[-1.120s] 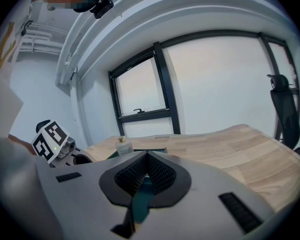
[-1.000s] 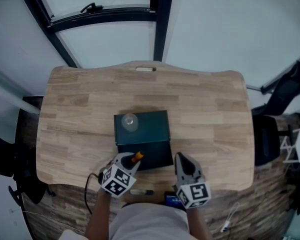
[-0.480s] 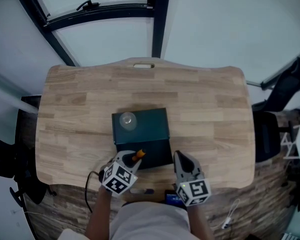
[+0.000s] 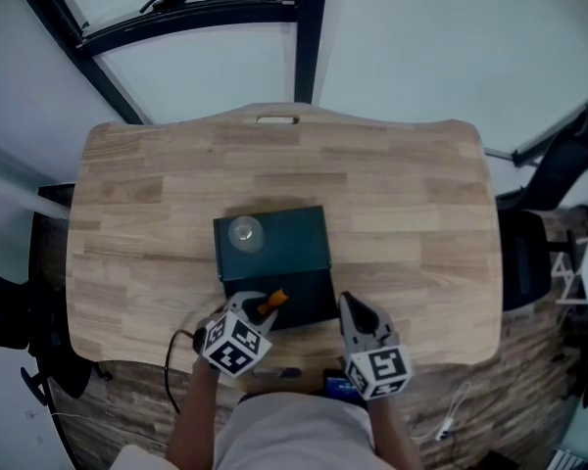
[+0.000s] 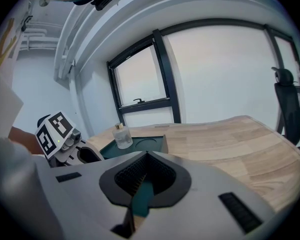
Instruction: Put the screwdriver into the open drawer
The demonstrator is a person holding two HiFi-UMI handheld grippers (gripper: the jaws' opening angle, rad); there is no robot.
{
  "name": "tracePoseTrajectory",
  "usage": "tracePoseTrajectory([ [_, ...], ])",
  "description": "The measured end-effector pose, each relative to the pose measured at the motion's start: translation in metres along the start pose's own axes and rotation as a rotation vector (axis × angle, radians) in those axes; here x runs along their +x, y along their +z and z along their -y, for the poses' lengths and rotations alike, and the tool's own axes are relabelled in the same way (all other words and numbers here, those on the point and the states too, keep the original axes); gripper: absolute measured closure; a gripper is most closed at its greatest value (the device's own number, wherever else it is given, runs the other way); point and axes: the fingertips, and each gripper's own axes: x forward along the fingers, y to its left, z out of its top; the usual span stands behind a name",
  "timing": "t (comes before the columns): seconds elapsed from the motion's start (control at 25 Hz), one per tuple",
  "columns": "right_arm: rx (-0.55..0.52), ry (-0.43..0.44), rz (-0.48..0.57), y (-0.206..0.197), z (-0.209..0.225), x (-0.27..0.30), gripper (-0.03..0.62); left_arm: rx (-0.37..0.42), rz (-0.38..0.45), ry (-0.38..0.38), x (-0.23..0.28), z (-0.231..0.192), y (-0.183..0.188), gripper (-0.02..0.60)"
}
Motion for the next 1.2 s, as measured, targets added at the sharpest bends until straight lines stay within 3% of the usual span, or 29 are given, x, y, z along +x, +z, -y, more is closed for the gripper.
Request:
tracePoseTrajectory([
  [1.2, 0.031, 0.005, -0.075, -0.025, 0.013, 0.012, 0.597, 0.026, -0.08, -0.047, 0.019, 0.004, -0.006, 0.483],
])
